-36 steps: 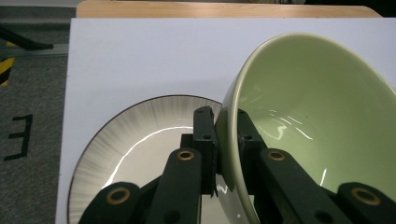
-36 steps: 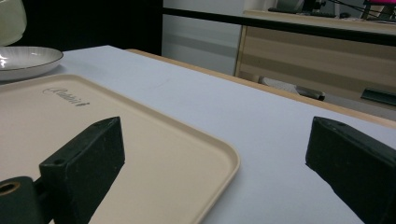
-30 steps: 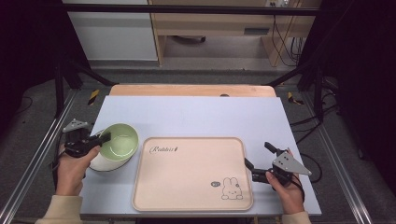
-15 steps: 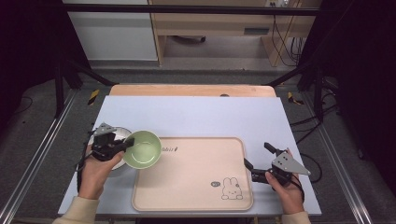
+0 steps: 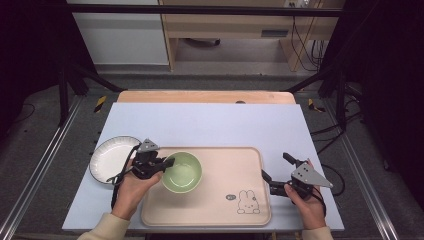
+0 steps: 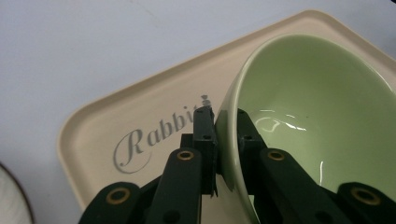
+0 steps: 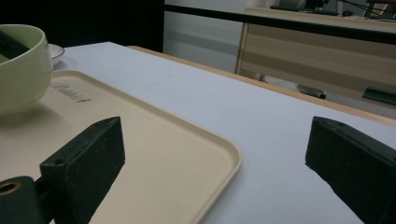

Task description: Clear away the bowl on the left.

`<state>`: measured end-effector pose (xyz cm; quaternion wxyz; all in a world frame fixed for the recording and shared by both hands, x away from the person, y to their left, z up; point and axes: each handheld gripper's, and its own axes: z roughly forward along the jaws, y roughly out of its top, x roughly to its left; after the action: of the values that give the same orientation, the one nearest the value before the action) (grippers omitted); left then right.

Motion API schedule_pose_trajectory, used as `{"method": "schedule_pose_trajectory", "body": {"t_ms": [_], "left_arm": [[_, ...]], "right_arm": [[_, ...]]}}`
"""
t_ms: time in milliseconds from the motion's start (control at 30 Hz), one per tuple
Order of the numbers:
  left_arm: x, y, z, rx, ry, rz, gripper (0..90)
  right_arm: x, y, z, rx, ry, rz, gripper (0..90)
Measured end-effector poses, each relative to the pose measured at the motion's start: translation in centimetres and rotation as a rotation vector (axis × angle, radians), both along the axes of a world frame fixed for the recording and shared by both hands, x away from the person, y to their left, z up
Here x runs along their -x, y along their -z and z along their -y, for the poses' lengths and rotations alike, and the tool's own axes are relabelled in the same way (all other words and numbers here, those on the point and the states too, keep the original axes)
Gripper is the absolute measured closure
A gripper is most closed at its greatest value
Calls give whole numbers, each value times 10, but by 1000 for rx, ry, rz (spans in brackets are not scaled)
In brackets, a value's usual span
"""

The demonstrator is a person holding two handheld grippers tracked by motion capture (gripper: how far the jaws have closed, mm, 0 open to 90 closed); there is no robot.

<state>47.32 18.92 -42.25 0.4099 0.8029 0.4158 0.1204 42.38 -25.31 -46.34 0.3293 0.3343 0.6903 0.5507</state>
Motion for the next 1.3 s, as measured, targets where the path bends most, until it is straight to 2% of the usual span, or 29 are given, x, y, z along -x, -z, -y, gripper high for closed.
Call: {"method": "schedule_pose_trajectory", "body": {"t_ms": [267,600,967,1300], "left_arm": [[-2,7,15,-6,21,-14,830],[0,13,30,15,43,-37,829],[-3,20,37,48,52,-65,829],[-7,24,42,44,55,-77,828]], "right_arm": [[-1,1,-2,6,-4,-3,48],[-1,1,-1,1,-7,-1,49],[-1,1,-1,6,-8,-8,54],[-1,1,-1,-1,-4,-5,54]]}}
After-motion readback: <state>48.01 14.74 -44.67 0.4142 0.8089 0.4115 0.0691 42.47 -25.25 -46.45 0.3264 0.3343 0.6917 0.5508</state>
